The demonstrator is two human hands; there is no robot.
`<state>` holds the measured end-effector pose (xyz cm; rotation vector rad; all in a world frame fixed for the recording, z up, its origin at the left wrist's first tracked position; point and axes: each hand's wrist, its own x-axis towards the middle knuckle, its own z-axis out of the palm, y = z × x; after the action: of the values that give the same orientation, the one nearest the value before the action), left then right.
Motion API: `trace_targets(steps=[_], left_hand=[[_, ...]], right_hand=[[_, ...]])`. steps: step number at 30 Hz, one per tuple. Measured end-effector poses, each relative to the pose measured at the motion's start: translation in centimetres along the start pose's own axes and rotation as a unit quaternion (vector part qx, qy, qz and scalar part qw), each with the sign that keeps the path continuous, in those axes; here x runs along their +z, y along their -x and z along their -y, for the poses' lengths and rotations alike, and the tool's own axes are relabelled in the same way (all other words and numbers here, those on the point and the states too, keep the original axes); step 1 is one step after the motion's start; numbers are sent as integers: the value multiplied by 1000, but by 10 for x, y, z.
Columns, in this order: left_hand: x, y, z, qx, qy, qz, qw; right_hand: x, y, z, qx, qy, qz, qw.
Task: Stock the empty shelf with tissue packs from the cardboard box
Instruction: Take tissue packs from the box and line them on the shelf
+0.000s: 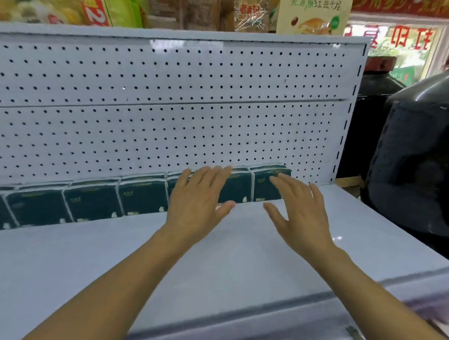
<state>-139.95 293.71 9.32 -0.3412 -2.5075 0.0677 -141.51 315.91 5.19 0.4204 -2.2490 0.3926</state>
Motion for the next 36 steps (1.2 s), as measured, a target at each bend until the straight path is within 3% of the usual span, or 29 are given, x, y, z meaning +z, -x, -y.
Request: trace_targets(steps=[4,8,21,30,36], left_hand=[[-32,82,-3,-8,20,-106,994],[-51,164,-7,-38,22,-122,992],[-112,394,73,-220,-83,25,972],[-162,586,192,-324,-115,126,931],[-192,746,283,-423,-74,220,876]], right_hand=[[-31,47,43,-54,-40,-27,997],[-51,94,89,-86,-86,-6,993],[-44,180,291,-185,-175,140,957],[-6,249,484,-245,-234,207,918],[28,323,635,-275,-264,293,877]])
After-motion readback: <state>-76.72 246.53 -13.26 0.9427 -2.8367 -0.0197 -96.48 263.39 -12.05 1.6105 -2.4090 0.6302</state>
